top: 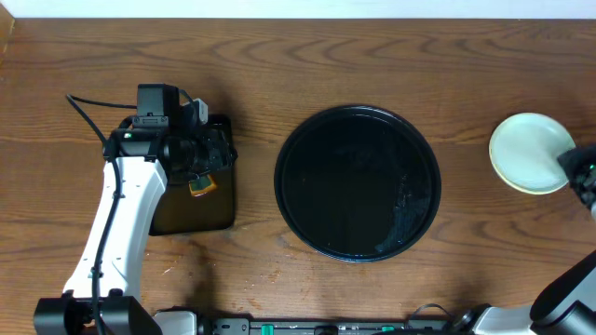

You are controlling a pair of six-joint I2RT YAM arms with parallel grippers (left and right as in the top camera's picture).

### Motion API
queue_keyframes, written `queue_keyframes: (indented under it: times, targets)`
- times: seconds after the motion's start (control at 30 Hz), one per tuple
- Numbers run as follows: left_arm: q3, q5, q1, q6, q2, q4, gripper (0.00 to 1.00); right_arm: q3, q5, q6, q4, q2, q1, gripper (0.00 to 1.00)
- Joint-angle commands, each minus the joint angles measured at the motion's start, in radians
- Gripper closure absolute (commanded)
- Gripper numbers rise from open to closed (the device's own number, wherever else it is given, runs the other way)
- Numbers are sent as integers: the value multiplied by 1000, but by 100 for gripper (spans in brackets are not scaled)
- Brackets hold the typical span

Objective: Clean dirty plates on tray and stack at the side

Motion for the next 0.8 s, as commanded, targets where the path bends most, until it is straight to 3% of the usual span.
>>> queue_keyframes:
  times: [0.0, 0.17, 0.33, 0.5, 0.77]
  targets:
    - [11, -11, 3, 13, -16, -3, 41, 15, -216, -58, 14, -97, 20, 49]
    - [11, -11, 3, 13, -16, -3, 41, 15, -311, -108, -54, -251, 113, 46]
    - [11, 3, -21, 33, -16, -4, 41, 15, -272, -187, -229, -337, 320, 46]
    - [4, 3, -124, 76, -16, -6, 41, 14, 16, -236, -466, -277, 557, 51]
    - [-45, -84, -224, 48, 32, 43, 41, 14, 16, -312, -502, -129, 614, 60]
